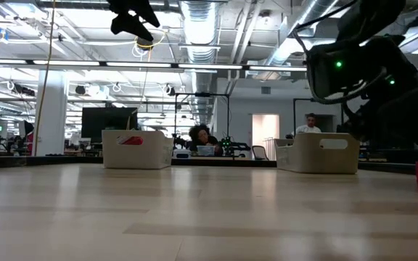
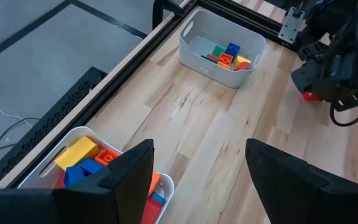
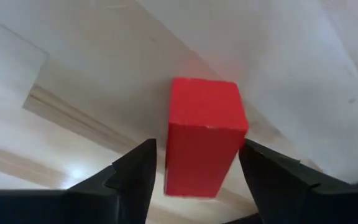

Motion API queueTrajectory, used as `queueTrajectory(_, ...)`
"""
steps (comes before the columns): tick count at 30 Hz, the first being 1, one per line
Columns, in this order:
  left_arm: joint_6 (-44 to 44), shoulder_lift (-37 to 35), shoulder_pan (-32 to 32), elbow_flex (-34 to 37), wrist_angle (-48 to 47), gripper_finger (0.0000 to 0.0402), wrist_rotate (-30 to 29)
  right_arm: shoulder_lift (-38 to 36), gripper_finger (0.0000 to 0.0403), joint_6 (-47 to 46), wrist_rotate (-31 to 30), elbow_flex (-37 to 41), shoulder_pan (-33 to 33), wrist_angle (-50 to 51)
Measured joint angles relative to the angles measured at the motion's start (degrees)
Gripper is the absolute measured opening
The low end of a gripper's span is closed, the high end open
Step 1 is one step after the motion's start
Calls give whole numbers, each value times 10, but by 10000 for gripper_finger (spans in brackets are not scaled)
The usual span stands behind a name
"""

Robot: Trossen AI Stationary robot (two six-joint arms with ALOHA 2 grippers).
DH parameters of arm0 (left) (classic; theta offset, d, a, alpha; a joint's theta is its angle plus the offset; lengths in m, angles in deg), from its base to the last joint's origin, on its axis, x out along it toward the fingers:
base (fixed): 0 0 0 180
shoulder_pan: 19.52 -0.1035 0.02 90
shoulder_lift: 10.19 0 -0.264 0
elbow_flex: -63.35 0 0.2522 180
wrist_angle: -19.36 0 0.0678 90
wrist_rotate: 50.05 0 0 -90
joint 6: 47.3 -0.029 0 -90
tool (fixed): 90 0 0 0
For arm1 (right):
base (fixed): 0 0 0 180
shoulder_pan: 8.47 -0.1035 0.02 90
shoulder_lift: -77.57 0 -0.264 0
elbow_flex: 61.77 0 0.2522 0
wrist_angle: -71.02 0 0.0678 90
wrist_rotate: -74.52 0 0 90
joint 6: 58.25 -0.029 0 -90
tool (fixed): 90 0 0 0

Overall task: Sort blocks by size
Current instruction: Put the red rectangle block into the white bin

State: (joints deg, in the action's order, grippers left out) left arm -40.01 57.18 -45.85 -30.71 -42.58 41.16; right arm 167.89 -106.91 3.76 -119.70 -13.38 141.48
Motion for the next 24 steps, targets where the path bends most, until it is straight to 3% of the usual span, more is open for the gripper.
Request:
queueTrajectory(9, -24, 1, 0, 0, 0, 247, 0, 0, 155, 2, -1, -4, 6, -70)
queueTrajectory(13, -47, 1, 0, 0, 6, 247, 40, -12, 155, 20, -28, -51, 16, -85)
queueTrajectory(17, -58, 2, 7, 5, 31, 247, 91, -48, 155, 28, -115, -111, 24, -106)
queueTrajectory(24, -8, 3, 49, 100, 156, 247, 132, -122, 164, 82, -210, -172, 52, -256)
